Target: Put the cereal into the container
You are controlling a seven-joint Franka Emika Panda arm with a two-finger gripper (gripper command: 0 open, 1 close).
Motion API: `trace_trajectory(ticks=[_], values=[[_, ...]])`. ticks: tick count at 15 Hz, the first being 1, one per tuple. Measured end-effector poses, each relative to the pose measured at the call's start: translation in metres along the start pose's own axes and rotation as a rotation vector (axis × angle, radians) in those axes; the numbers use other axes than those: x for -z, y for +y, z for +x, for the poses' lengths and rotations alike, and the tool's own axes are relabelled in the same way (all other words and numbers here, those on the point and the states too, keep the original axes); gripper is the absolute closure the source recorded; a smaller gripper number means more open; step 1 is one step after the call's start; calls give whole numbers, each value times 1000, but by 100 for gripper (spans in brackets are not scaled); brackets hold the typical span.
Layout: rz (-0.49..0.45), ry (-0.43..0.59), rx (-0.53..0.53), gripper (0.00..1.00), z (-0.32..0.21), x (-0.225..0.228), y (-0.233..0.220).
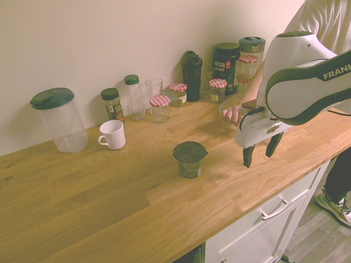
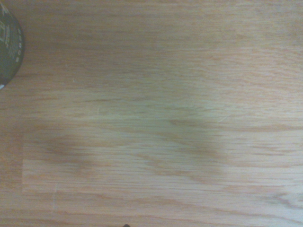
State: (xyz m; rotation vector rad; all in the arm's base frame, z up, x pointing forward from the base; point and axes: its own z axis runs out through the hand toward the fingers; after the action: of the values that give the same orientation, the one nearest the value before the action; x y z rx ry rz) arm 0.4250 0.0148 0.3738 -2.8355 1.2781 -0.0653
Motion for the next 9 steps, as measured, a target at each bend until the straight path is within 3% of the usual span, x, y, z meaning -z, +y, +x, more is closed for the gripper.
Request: trace_trajectory(ticks=[2,9], values=[[-6,3,7,0,-2,-1,-1],[167,121,93,0,-65,17,-78]])
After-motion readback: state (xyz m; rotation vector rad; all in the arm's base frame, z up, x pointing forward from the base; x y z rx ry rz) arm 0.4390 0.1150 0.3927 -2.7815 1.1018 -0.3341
